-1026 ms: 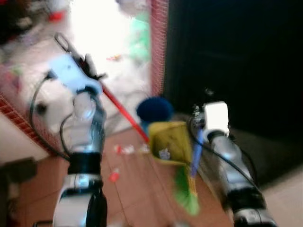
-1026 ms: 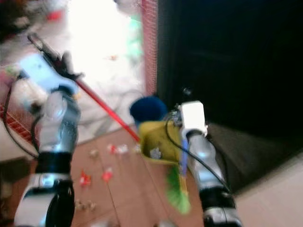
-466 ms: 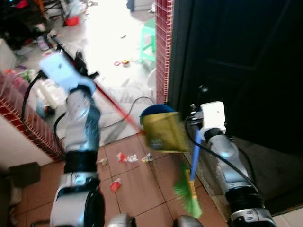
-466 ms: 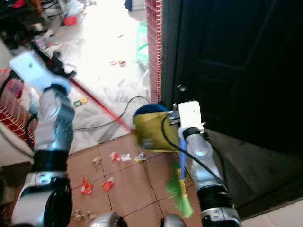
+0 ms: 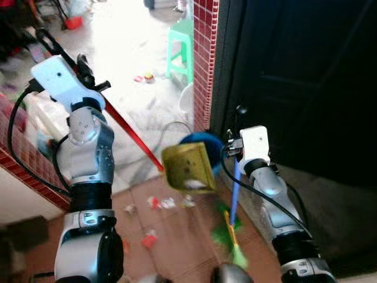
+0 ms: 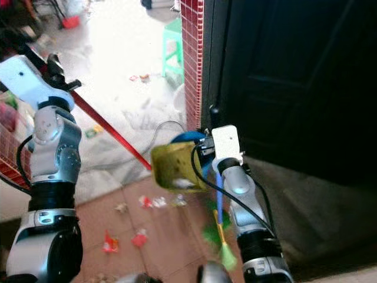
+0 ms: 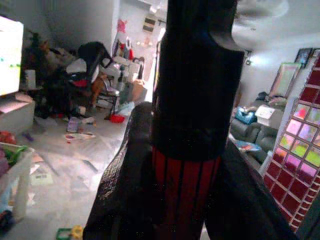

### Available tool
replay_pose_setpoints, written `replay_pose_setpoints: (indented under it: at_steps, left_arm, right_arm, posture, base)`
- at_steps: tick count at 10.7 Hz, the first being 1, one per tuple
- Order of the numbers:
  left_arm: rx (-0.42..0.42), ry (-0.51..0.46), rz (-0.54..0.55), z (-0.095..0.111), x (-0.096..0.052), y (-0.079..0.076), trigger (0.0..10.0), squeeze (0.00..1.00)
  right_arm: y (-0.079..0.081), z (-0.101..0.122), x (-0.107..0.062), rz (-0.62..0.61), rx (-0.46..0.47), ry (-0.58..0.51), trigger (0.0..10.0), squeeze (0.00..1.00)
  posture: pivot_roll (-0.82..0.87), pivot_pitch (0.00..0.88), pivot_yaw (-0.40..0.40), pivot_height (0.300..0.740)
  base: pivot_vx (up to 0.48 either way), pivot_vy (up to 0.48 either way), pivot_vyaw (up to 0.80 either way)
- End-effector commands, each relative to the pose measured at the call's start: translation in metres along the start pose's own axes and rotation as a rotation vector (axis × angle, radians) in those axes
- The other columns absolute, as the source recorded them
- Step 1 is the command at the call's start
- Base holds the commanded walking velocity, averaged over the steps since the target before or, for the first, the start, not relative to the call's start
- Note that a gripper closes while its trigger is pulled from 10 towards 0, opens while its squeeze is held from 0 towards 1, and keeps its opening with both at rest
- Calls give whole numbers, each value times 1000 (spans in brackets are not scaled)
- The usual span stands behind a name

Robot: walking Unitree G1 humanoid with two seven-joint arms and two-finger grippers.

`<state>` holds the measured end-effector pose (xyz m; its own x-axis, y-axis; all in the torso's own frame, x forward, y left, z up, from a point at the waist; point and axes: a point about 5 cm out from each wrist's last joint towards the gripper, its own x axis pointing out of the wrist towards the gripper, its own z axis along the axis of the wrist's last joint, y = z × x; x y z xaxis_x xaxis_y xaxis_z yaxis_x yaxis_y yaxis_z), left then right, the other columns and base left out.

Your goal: Sweep floor

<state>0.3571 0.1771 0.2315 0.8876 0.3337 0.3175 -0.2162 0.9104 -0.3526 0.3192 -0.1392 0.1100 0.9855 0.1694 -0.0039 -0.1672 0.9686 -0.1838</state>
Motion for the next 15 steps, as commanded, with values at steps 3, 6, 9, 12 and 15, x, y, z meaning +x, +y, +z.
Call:
replay_pose_setpoints:
  at_steps: [3, 6, 9, 12, 15]
  left_arm:
    - [-10, -86, -15, 17, 2, -6, 10000, 0]
    - [25, -94, -22, 17, 1, -7, 10000, 0]
    - [34, -120, -38, 18, -2, -9, 10000, 0]
    - [145, -215, -89, 26, -6, -18, 10000, 0]
    - [195, -281, -138, 29, -14, -33, 10000, 0]
  right_arm:
    - [0, 11, 3, -1, 4, -53, 10000, 0]
    - [1, 11, 2, 3, 8, -55, 10000, 0]
    - [3, 12, 4, 11, 8, -58, 10000, 0]
    - [2, 10, 3, 7, 16, -50, 10000, 0]
    - [1, 11, 3, 4, 15, -57, 10000, 0]
  posture:
    - [-113, 31, 62, 740]
    - [-109, 34, 59, 740]
    - [-107, 39, 55, 740]
    - [-111, 43, 55, 740]
    - [-116, 41, 55, 740]
  base:
    - [480, 0, 0]
    - [480, 0, 0]
    - [312, 0, 0]
    - [0, 0, 0]
    - [0, 0, 0]
